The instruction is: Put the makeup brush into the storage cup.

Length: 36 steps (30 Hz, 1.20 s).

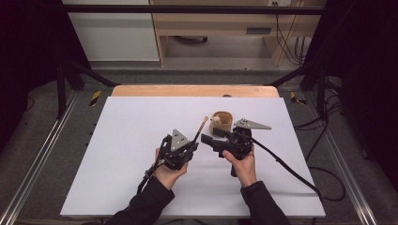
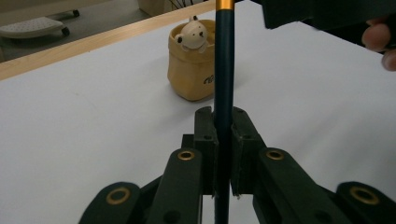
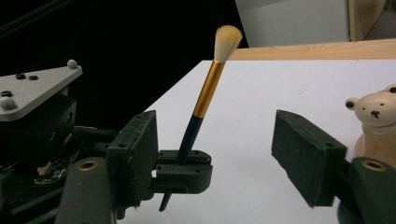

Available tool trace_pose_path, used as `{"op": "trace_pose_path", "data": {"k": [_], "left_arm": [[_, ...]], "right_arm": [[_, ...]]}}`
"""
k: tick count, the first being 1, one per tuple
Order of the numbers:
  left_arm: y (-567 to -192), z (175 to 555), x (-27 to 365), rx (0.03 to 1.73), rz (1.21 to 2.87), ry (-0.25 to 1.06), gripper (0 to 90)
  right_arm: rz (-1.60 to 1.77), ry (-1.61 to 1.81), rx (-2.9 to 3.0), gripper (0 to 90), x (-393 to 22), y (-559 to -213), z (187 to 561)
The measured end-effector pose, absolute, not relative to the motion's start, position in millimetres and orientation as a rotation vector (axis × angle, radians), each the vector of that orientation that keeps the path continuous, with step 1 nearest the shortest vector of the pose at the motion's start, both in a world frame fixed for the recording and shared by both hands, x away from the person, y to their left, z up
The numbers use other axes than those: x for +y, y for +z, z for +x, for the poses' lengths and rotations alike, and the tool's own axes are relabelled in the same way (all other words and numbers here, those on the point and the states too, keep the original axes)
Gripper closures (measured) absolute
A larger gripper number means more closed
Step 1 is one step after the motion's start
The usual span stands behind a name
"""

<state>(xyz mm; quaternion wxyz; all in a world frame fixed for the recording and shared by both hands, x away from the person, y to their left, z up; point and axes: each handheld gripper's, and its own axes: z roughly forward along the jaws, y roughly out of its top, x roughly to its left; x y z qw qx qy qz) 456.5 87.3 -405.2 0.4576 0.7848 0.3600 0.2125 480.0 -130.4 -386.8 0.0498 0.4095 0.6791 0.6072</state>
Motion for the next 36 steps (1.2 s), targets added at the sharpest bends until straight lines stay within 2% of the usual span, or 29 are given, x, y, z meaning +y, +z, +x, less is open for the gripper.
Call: {"op": "trace_pose_path", "data": {"k": [5,8,23,26,36], "left_arm": [[-405,454,79,0.875,1.933,0.517,83.4],[-405,452,76,0.875,1.930,0.510,83.4],[-406,447,67,0.867,1.921,0.493,83.4],[-407,446,65,0.860,1.916,0.496,83.4],[-408,444,62,0.840,1.914,0.489,82.4]], "right_arm": [[1.271,1.865,2.072,41.3,-129,-388,481],[1.276,1.869,2.069,49.6,-129,-388,482],[1.298,1.908,2.056,70.5,-130,-388,484],[1.288,1.917,2.062,79.8,-131,-386,483],[1.240,1.953,2.079,83.8,-132,-384,480]]}}
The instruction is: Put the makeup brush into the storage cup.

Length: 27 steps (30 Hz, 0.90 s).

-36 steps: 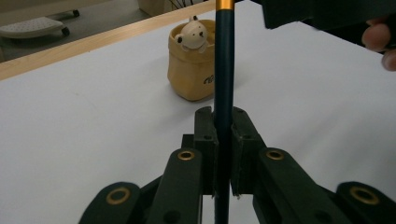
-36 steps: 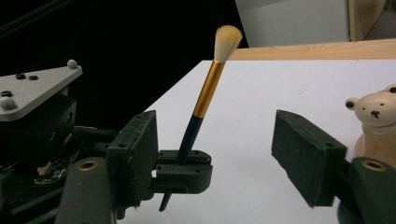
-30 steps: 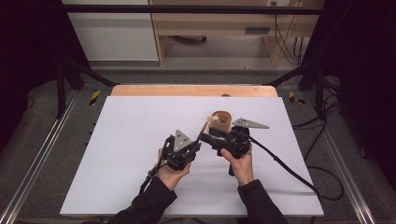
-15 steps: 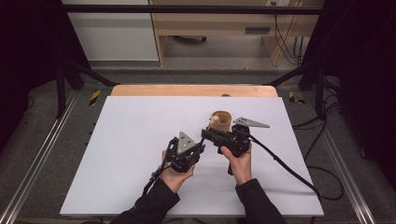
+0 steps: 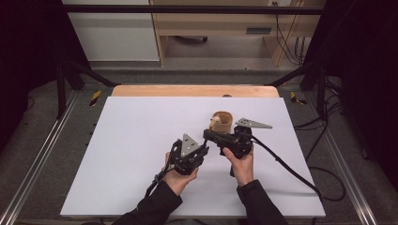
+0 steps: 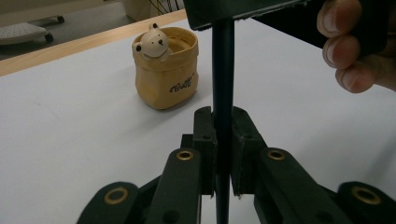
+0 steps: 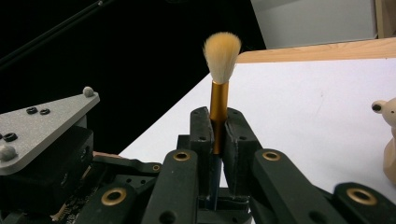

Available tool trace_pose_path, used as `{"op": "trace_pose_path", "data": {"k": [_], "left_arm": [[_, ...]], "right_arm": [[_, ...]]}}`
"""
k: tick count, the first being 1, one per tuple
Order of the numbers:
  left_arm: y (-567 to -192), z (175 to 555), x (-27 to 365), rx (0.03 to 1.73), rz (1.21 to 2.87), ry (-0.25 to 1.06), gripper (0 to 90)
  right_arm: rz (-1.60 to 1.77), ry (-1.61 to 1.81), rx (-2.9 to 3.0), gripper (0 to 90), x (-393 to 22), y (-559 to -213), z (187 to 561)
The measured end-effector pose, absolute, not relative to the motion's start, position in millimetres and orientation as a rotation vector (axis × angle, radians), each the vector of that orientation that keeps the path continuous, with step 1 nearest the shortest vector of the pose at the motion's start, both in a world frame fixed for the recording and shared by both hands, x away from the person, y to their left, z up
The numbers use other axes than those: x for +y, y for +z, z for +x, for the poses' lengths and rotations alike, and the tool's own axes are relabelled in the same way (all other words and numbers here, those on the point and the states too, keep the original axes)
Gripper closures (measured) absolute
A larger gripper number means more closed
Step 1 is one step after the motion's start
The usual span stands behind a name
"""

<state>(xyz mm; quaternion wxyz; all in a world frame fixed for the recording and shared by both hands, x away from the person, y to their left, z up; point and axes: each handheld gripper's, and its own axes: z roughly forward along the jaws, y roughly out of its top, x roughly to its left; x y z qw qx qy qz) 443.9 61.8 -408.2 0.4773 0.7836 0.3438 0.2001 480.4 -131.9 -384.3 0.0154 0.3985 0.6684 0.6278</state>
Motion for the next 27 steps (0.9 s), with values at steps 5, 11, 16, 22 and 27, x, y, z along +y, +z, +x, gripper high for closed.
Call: {"op": "trace_pose_path", "data": {"k": [5,11,16,22,27], "left_arm": [[-408,445,63,0.827,1.924,0.456,61.5],[-407,444,76,0.780,1.921,0.453,45.8],[-404,444,97,0.751,1.918,0.434,32.6],[-400,446,128,0.769,1.900,0.451,20.1],[-396,446,148,0.786,1.870,0.447,15.5]], "right_arm": [[1.216,1.935,2.068,83.9,-134,-382,479],[1.180,1.844,2.041,83.9,-139,-379,479],[1.158,1.797,2.029,83.9,-143,-375,478],[1.119,1.732,2.005,83.8,-150,-370,478],[1.107,1.684,1.995,83.8,-156,-366,478]]}}
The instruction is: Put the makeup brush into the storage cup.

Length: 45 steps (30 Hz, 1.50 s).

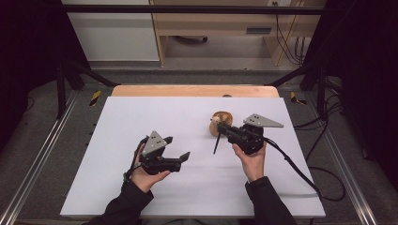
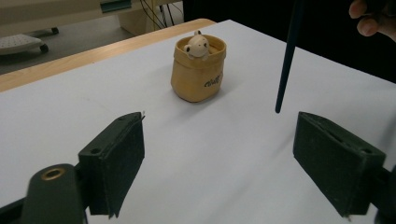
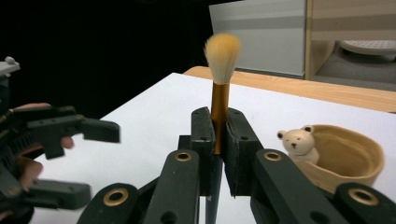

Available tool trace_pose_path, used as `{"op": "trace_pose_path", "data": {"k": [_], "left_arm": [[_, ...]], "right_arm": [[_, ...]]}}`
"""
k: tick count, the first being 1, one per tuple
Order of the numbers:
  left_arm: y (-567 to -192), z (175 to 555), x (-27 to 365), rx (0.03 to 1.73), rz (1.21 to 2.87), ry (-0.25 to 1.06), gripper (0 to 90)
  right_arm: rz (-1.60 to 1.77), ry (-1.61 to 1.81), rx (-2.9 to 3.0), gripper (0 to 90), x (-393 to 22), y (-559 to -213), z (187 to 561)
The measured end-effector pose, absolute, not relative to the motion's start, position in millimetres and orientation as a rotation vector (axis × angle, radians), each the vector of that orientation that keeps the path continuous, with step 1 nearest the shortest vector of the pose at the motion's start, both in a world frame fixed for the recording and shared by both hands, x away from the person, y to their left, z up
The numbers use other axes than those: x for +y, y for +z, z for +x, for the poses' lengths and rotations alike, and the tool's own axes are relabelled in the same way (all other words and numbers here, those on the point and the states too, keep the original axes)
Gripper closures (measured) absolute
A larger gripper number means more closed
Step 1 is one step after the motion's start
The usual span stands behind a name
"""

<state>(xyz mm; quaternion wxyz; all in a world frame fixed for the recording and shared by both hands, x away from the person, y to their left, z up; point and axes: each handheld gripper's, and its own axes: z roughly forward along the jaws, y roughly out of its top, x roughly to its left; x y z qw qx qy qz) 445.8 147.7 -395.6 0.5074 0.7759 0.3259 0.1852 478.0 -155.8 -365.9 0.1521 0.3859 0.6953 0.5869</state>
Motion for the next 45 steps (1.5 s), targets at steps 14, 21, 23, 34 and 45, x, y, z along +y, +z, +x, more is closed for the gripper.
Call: {"op": "trace_pose_path", "data": {"k": [14,21,23,34,45], "left_arm": [[-394,447,205,0.863,1.831,0.473,6.2],[-396,447,222,0.873,1.827,0.504,5.5],[-398,446,226,0.874,1.825,0.513,5.5],[-402,445,247,0.869,1.838,0.567,6.0],[-407,443,258,0.882,1.834,0.582,6.3]], "right_arm": [[1.099,1.631,1.950,83.8,-167,-357,482],[1.110,1.622,1.916,83.7,-174,-352,487],[1.107,1.619,1.906,83.7,-175,-351,489],[1.115,1.605,1.871,83.7,-181,-348,497],[1.129,1.570,1.842,83.7,-184,-346,509]]}}
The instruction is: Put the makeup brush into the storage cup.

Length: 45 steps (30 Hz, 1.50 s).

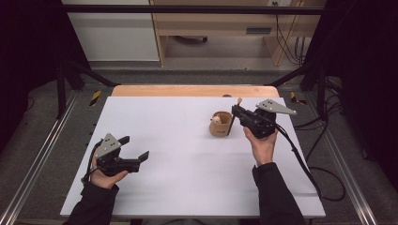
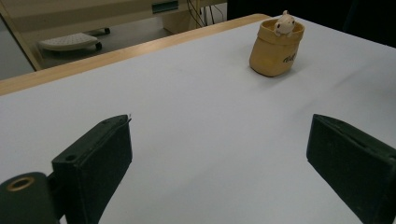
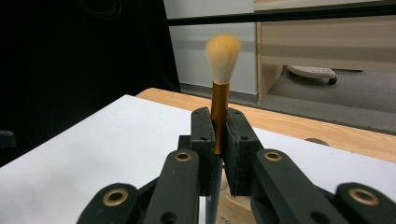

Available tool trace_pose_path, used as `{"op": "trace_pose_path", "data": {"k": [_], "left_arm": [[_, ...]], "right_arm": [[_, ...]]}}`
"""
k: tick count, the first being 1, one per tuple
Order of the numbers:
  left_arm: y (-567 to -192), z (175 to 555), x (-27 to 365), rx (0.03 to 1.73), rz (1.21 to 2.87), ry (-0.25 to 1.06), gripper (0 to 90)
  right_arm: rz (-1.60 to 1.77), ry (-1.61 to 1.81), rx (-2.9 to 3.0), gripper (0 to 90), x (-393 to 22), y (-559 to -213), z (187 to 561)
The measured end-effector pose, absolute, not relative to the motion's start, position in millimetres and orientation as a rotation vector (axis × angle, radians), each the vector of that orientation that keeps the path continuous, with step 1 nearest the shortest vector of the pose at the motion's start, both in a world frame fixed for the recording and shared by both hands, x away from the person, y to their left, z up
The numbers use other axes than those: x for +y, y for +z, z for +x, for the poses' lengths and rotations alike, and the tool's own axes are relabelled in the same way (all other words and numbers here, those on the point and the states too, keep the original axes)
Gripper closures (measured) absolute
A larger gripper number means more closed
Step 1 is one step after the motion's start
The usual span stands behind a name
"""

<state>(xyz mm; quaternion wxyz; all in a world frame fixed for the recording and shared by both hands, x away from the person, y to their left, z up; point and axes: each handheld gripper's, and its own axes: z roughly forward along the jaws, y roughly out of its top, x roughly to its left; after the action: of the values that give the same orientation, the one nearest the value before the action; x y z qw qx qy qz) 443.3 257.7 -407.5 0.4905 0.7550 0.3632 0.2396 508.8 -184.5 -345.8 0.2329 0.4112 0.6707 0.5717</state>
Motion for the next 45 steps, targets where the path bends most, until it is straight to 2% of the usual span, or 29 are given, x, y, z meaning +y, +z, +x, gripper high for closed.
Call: {"op": "trace_pose_path", "data": {"k": [21,45], "left_arm": [[-411,446,267,0.910,1.821,0.584,6.3],[-411,446,265,0.898,1.824,0.580,6.3]], "right_arm": [[1.153,1.521,1.778,83.7,-179,-337,541],[1.196,1.472,1.736,83.7,-173,-349,572]]}}
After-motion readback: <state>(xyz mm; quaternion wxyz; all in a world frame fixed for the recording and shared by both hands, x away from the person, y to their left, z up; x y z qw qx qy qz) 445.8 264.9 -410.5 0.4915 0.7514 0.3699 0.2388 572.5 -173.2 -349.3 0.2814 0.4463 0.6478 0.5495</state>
